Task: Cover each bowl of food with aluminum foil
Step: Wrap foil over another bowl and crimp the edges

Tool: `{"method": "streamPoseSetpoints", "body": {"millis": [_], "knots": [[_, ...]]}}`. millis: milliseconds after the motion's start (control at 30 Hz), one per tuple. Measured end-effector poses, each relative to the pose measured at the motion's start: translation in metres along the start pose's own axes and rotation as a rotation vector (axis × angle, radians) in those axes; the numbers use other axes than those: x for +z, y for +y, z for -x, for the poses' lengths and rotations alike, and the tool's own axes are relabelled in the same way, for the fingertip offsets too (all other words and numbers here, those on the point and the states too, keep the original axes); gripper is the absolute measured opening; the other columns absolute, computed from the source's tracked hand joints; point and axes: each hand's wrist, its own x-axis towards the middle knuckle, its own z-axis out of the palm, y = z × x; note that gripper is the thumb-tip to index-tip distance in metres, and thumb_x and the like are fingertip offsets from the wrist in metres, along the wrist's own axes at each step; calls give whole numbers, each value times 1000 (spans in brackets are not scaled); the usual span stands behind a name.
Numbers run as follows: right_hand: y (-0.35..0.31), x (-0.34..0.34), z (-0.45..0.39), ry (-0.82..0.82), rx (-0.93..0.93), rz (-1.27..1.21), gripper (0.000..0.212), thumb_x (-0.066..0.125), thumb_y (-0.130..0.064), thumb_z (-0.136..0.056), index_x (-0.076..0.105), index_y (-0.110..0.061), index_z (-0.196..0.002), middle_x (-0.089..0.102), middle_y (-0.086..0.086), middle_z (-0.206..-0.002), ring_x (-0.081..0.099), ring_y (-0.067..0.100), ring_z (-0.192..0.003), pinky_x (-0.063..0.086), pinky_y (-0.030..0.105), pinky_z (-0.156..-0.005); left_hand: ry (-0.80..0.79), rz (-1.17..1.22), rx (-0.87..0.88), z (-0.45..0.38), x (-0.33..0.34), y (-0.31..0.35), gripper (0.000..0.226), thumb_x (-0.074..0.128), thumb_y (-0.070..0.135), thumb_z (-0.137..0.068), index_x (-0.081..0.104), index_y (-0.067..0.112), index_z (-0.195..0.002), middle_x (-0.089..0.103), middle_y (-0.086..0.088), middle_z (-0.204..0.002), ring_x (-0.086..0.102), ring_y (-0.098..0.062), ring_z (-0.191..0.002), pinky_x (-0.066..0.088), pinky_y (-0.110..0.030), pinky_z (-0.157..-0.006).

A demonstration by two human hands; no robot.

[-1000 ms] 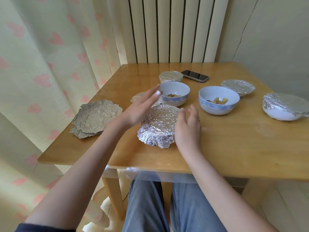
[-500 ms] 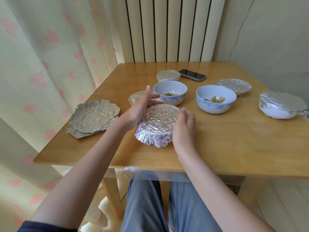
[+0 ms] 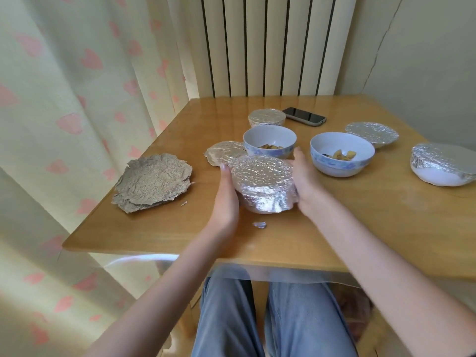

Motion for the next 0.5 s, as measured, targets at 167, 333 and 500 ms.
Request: {"method": "streamPoseSetpoints", "body": {"millis": [167,333,500], "knots": [[10,-11,-28,-164,-48,134,110,37,-95,-49,52,-27,-134,57,20,-130,51,44,-121,44,46,-98,114,-31,-43,12,4,-11,104,33,87,-66,38,23,-148,45,9,-148,40,-9,-137,25,-38,-119],[11,-19,-26,-231,-151,137,107,31,-95,-57,52,-24,-134,59,2,-131,51,19,-125,32,45,-112,-19,-127,56,16,-2,-1,66,15,63,-97,49,27,-139,53,14,-139,43,-3,-133,25,-33,-119],[-11,-33,12,-123,-257,174,74,6,-61,-96,66,-20,-104,69,-5,-102,62,12,-105,42,28,-97,35,-357,313,9,-27,27,57,12,67,-95,27,39,-143,23,22,-147,21,18,-131,14,-23,-116]]}}
